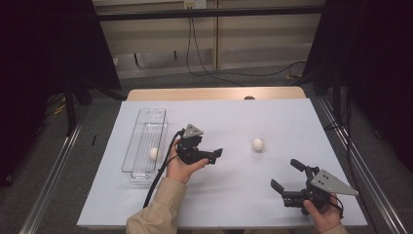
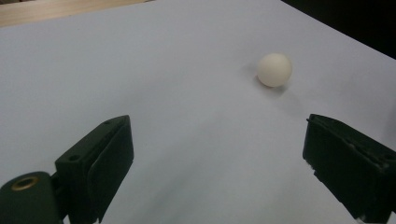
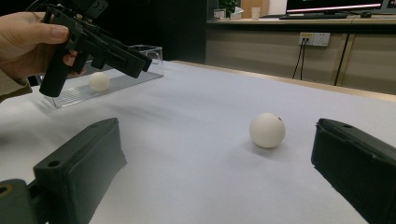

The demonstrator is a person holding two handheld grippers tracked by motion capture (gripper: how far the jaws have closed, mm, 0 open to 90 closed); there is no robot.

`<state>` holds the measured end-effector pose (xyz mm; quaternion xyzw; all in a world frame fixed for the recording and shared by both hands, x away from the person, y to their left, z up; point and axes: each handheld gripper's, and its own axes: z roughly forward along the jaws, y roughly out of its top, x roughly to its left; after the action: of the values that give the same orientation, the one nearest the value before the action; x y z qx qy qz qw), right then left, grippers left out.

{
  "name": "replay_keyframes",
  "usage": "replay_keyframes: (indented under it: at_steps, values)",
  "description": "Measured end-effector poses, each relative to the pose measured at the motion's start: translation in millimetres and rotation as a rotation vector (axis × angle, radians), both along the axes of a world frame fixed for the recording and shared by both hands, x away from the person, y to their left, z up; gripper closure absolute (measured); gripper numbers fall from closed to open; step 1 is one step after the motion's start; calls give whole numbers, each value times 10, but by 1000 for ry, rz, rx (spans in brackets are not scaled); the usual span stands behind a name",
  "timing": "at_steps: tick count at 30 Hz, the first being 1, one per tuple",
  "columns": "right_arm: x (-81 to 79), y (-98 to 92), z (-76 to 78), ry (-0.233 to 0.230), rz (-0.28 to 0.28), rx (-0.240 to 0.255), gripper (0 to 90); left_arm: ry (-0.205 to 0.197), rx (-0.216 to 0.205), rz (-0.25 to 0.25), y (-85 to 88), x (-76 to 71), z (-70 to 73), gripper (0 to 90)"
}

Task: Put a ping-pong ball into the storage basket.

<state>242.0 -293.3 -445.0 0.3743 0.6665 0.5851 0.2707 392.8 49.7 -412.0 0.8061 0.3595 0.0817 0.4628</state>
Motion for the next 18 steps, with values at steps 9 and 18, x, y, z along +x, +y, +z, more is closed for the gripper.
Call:
replay_keyframes:
  at_steps: [9, 18]
  values:
    - [1, -1, -1, -2, -1, 0, 14, -6, 3, -6, -48, 9, -16, 88]
    - [3, -3, -2, -2, -2, 1, 14, -4, 20, -27, -142, 8, -48, 88]
